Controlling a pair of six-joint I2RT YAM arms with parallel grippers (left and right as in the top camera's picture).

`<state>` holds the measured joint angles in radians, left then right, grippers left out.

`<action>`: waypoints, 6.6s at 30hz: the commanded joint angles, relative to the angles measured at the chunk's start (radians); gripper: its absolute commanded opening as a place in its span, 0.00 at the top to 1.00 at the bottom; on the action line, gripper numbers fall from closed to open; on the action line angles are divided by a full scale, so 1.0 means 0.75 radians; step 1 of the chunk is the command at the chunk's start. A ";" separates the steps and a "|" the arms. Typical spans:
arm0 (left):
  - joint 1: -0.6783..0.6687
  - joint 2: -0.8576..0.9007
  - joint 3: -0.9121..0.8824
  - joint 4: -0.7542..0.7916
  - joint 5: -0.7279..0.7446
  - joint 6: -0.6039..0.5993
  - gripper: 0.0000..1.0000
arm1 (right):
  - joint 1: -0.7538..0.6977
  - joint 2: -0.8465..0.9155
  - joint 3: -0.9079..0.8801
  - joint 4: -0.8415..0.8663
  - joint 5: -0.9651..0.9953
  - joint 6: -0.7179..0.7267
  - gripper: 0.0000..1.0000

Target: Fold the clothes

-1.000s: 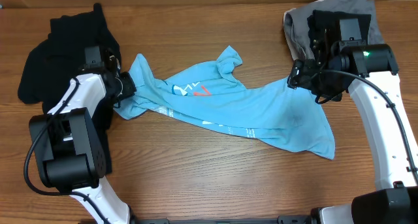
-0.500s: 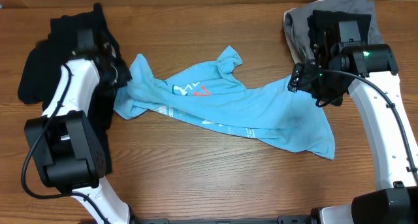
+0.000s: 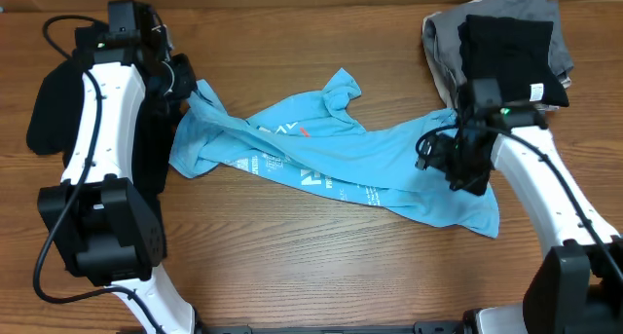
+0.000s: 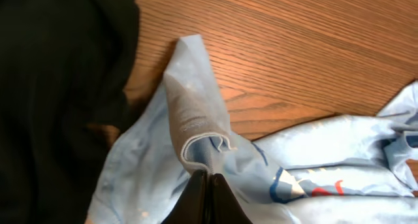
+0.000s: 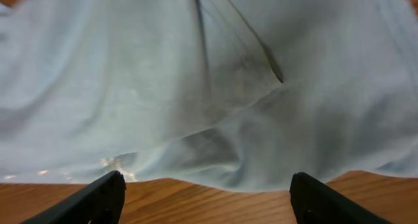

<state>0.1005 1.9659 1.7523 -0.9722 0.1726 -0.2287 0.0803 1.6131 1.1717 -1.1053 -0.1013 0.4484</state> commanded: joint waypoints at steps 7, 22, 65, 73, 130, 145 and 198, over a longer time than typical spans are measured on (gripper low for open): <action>-0.075 0.002 0.025 -0.001 -0.014 0.036 0.96 | 0.006 -0.001 -0.264 0.224 -0.034 0.107 0.16; -0.086 0.002 0.025 -0.065 -0.095 0.036 0.96 | 0.006 0.001 -0.380 0.381 -0.042 0.101 0.14; -0.082 0.002 0.025 -0.053 -0.132 0.036 0.96 | -0.044 0.012 -0.405 0.719 0.179 0.141 0.88; -0.082 0.002 0.025 -0.053 -0.136 0.036 0.96 | -0.108 -0.016 -0.362 0.638 0.163 0.141 0.81; -0.053 -0.777 1.465 -0.569 -0.809 0.257 0.96 | -0.527 -0.414 2.153 -0.781 0.220 -0.221 0.96; -0.019 -0.246 1.094 -0.504 -0.893 0.251 0.96 | -0.492 0.097 1.579 -0.517 -0.047 -0.327 0.96; -0.033 0.383 0.973 -0.625 -0.287 0.242 0.96 | -0.129 0.692 1.579 -0.366 0.038 -0.355 0.96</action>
<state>0.0875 2.2505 2.4874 -1.4372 -0.0628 -0.0795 -0.0296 2.1666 2.3318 -1.3815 -0.0715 0.1867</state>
